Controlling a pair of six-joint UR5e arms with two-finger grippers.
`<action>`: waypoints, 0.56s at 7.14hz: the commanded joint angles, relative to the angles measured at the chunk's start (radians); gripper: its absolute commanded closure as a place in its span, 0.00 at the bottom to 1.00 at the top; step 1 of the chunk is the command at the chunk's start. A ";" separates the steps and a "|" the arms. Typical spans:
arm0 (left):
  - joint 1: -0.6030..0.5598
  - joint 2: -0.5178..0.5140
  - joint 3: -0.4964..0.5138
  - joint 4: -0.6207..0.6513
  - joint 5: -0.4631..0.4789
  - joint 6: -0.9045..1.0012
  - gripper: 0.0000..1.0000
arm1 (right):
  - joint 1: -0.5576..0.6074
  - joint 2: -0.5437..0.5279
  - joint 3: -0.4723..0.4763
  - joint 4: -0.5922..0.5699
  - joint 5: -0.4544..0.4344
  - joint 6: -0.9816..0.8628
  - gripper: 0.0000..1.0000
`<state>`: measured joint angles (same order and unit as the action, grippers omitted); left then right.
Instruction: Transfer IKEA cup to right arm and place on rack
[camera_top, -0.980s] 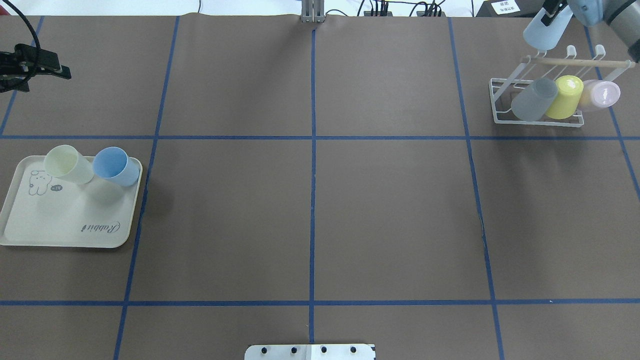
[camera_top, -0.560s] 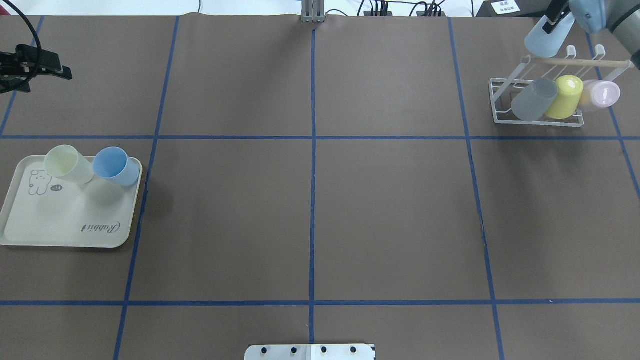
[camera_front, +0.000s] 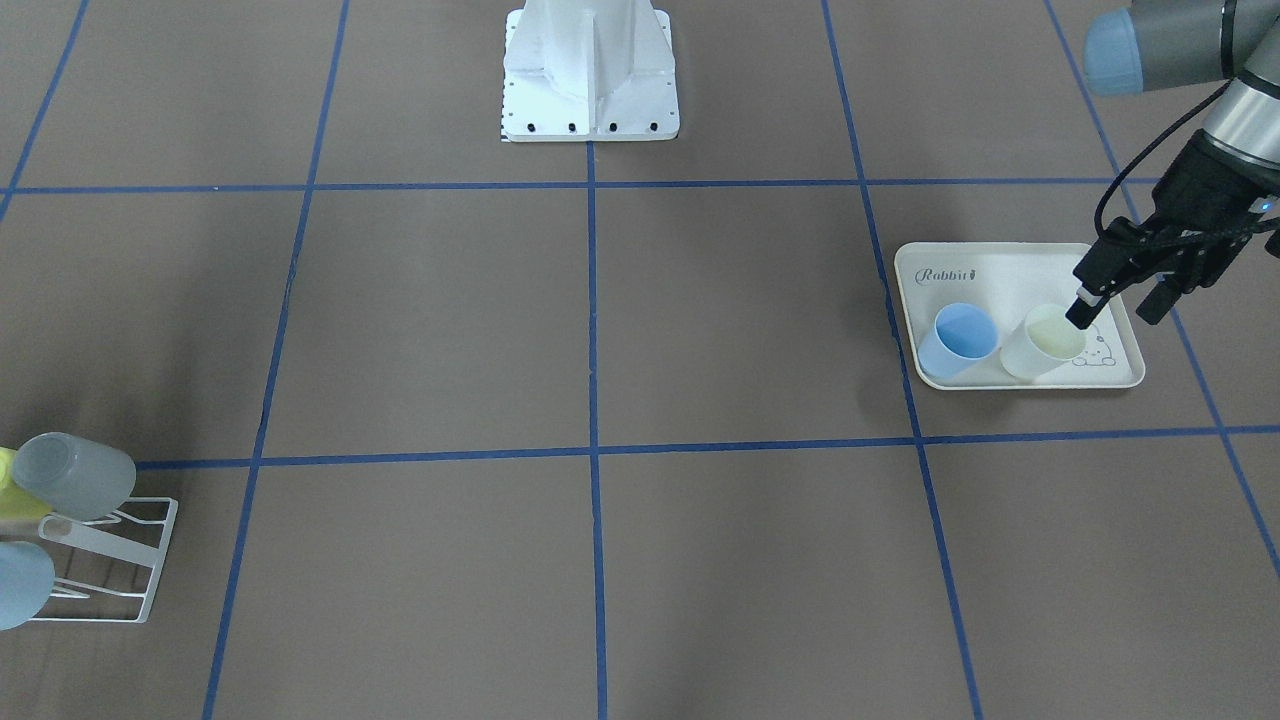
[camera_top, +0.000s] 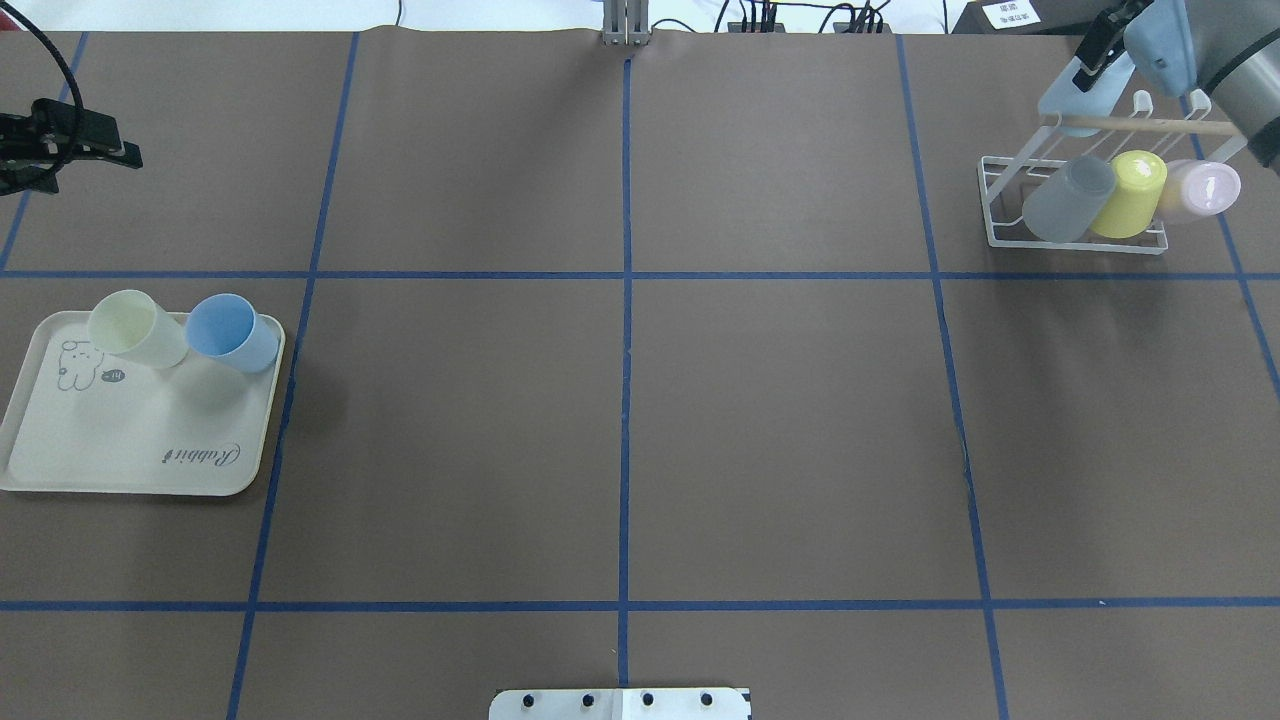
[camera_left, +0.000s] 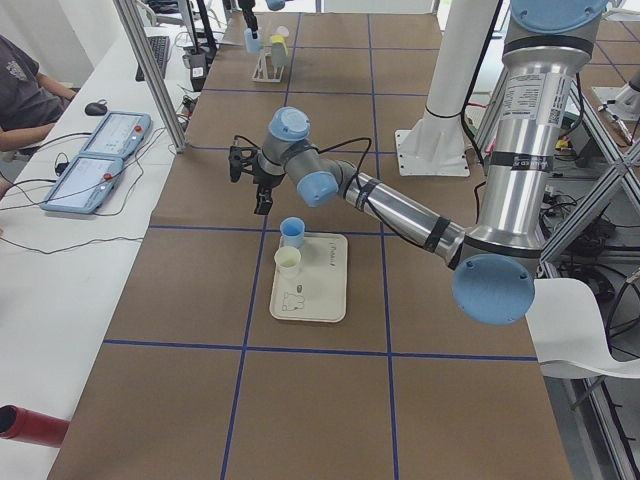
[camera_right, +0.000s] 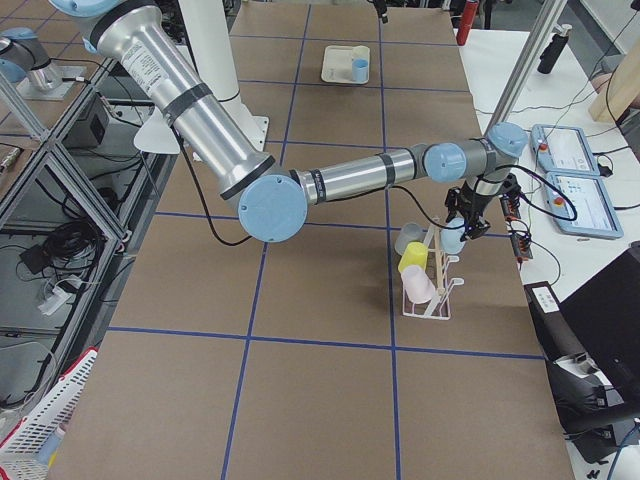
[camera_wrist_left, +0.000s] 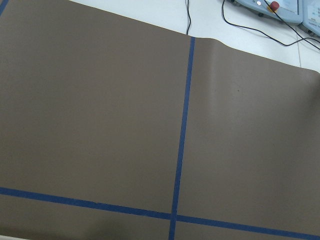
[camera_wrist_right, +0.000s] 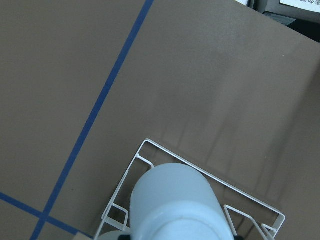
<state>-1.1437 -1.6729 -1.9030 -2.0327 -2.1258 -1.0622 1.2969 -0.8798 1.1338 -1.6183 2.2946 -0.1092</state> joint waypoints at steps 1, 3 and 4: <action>0.024 0.048 0.007 0.003 -0.002 0.030 0.00 | -0.008 -0.001 0.007 0.001 0.000 0.003 0.01; 0.032 0.119 0.001 0.025 -0.011 0.147 0.00 | -0.007 0.001 0.040 -0.008 0.003 0.003 0.01; 0.060 0.128 0.019 0.026 -0.013 0.162 0.00 | -0.002 0.001 0.059 -0.012 0.022 0.005 0.01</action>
<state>-1.1082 -1.5697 -1.8972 -2.0107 -2.1343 -0.9414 1.2909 -0.8797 1.1715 -1.6249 2.3012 -0.1055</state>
